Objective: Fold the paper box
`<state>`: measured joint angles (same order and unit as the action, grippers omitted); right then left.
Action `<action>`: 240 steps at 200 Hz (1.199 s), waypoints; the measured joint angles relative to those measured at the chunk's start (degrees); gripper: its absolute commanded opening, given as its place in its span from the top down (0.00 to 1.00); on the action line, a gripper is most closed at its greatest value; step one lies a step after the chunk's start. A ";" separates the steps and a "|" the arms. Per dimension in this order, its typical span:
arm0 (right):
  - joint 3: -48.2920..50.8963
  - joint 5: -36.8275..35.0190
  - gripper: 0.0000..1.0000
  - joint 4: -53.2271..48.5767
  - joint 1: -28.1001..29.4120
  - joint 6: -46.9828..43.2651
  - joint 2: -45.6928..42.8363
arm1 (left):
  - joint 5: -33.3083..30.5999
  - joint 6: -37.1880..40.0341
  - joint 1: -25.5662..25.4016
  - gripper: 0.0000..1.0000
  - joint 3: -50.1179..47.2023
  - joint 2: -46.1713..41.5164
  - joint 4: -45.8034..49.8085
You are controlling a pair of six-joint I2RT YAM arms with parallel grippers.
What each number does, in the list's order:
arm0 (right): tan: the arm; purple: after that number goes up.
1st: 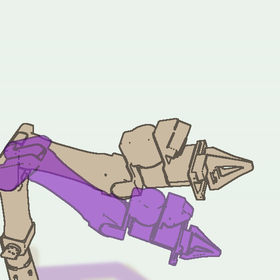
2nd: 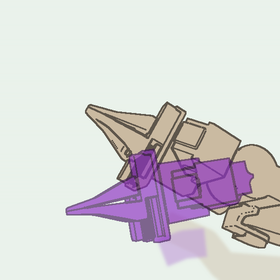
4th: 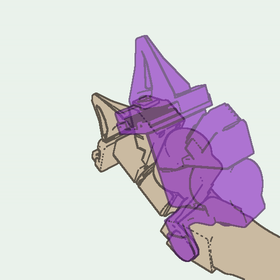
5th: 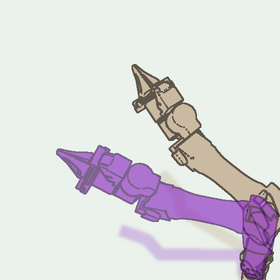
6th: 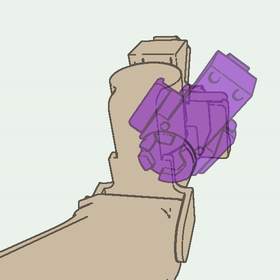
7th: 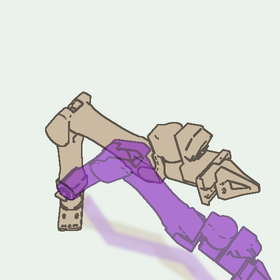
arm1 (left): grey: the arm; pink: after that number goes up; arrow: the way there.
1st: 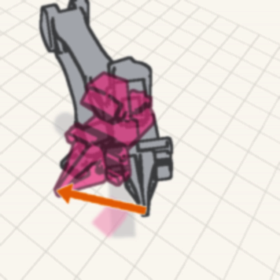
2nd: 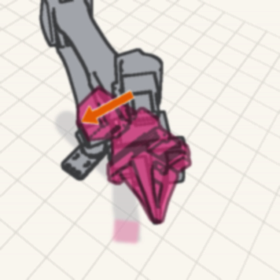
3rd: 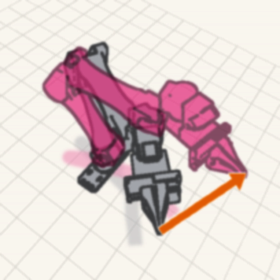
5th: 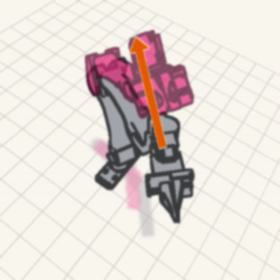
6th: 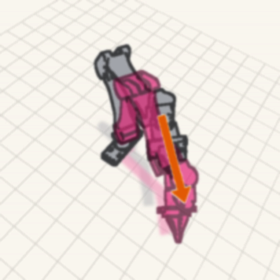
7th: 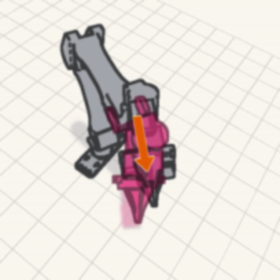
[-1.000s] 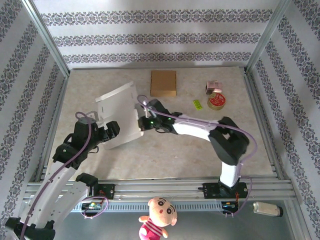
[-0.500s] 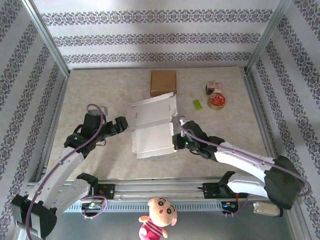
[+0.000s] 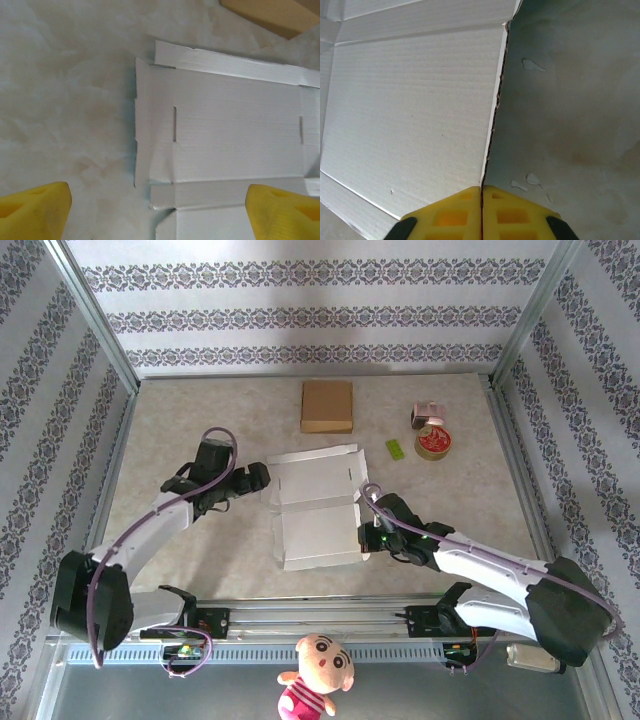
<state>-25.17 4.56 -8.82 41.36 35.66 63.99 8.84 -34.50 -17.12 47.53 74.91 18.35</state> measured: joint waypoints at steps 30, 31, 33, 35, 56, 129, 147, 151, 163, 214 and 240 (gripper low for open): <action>0.46 -0.37 0.61 -0.42 -0.42 0.35 -0.50 | -0.72 1.53 0.00 0.25 2.49 8.24 -1.44; 0.46 -0.39 0.60 -0.46 -0.48 0.07 -0.61 | -0.72 1.53 0.00 0.26 2.51 8.37 -1.46; 0.46 -0.48 0.58 -0.59 -0.52 0.00 -0.81 | -0.72 1.57 0.00 0.26 2.58 8.81 -1.55; 0.46 -0.57 0.57 -0.68 -0.59 0.33 -1.05 | -0.68 1.57 0.00 0.27 2.62 9.31 -1.73; 0.46 -1.29 0.46 -2.40 -2.89 -0.07 -6.23 | -0.33 1.99 0.00 0.32 2.86 13.14 -2.86; -2.36 -4.26 0.04 -1.11 -16.55 -8.37 -17.68 | 1.92 3.23 0.00 0.49 8.79 23.37 -4.26; -6.25 -3.45 0.03 -0.76 -20.06 -11.04 -14.62 | 2.97 3.65 0.00 0.54 9.51 25.18 -4.39; -7.28 -3.19 0.03 -0.59 -20.72 -11.63 -13.75 | 3.13 3.65 0.00 0.56 9.51 25.49 -4.50; -10.03 -2.49 0.03 0.02 -22.16 -12.72 -11.63 | 3.67 3.87 0.00 0.63 9.51 26.21 -4.61; -18.84 1.11 0.03 2.43 -25.07 -18.49 -3.19 | 7.82 4.85 0.04 0.84 9.53 26.75 -5.90; -22.91 3.06 0.04 1.40 -25.27 -24.44 0.15 | 9.79 5.66 0.66 0.92 9.77 26.84 -6.25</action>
<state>-48.07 7.62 -7.42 16.10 11.22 64.14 18.63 -28.84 -16.47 57.30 101.75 12.10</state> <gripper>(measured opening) 0.964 0.100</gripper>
